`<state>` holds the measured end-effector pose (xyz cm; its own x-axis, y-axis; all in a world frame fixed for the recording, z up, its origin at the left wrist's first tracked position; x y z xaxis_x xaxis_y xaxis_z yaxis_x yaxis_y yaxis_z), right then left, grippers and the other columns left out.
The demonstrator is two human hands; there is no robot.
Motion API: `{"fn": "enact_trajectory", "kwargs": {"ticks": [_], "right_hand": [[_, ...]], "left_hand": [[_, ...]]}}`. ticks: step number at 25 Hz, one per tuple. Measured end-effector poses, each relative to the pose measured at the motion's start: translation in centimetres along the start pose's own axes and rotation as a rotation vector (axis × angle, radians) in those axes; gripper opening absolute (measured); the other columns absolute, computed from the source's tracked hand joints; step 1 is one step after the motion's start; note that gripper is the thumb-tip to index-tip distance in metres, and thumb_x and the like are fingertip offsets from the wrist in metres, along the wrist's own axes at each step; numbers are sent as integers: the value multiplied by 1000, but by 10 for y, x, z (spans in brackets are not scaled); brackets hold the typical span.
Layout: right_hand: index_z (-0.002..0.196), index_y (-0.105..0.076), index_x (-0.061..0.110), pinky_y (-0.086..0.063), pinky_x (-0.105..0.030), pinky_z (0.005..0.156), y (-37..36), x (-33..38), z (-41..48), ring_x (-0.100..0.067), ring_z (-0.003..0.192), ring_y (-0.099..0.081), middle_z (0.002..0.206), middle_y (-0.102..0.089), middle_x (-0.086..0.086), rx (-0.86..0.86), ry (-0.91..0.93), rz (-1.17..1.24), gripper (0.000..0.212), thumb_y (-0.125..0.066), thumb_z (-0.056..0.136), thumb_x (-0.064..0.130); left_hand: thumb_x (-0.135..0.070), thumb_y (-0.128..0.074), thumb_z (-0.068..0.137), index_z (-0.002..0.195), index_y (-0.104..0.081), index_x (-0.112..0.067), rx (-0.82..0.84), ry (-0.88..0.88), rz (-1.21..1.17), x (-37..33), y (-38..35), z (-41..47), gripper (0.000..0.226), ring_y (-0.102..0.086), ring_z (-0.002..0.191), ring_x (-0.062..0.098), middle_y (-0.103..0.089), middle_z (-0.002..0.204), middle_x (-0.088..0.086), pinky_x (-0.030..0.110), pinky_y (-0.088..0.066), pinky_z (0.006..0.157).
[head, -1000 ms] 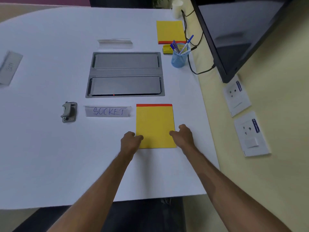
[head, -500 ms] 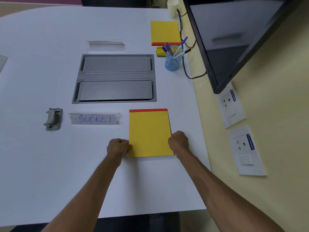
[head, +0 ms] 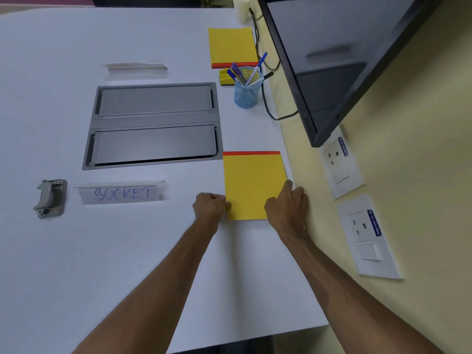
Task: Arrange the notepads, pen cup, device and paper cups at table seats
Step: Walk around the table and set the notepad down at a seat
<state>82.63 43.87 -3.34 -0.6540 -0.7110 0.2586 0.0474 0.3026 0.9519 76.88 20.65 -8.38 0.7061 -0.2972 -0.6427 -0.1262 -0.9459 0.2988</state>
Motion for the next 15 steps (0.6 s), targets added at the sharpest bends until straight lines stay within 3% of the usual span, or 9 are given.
{"fn": "enact_trajectory", "kwargs": {"ticks": [3,8,15], "right_hand": [[107,-51,2,-40,-42,80,-5,-6,8,-37,91,-52,100,-54,-21,-25,-2,-27,33,-59,78,14],[104,-54,0,-40,-43,83,-21,-5,15,-38,96,-50,104,-54,-22,-12,1,-75,32,-58,79,19],[130,-51,-6,-42,-45,100,-31,1,24,-38,118,-48,128,-53,-25,7,38,-142,57,-58,90,34]], "left_hand": [[1,-67,76,61,-67,-16,-13,7,21,-5,-17,6,23,-71,79,28,-68,68,3,32,-60,74],[5,-64,71,62,-68,-14,-36,-28,57,-14,-25,19,22,-71,75,32,-72,82,12,43,-62,73],[10,-59,59,63,-72,-17,-14,-114,113,-22,-28,33,30,-71,76,33,-73,83,10,45,-62,72]]}}
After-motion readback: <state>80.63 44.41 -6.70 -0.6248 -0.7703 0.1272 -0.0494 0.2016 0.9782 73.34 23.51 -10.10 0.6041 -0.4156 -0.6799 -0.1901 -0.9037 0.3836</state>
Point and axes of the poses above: each hand's wrist, its own z-axis towards the middle knuckle, its own y-axis out of the back of the hand, x = y × z, the point moved 10 cm from there along z, towards the middle knuckle
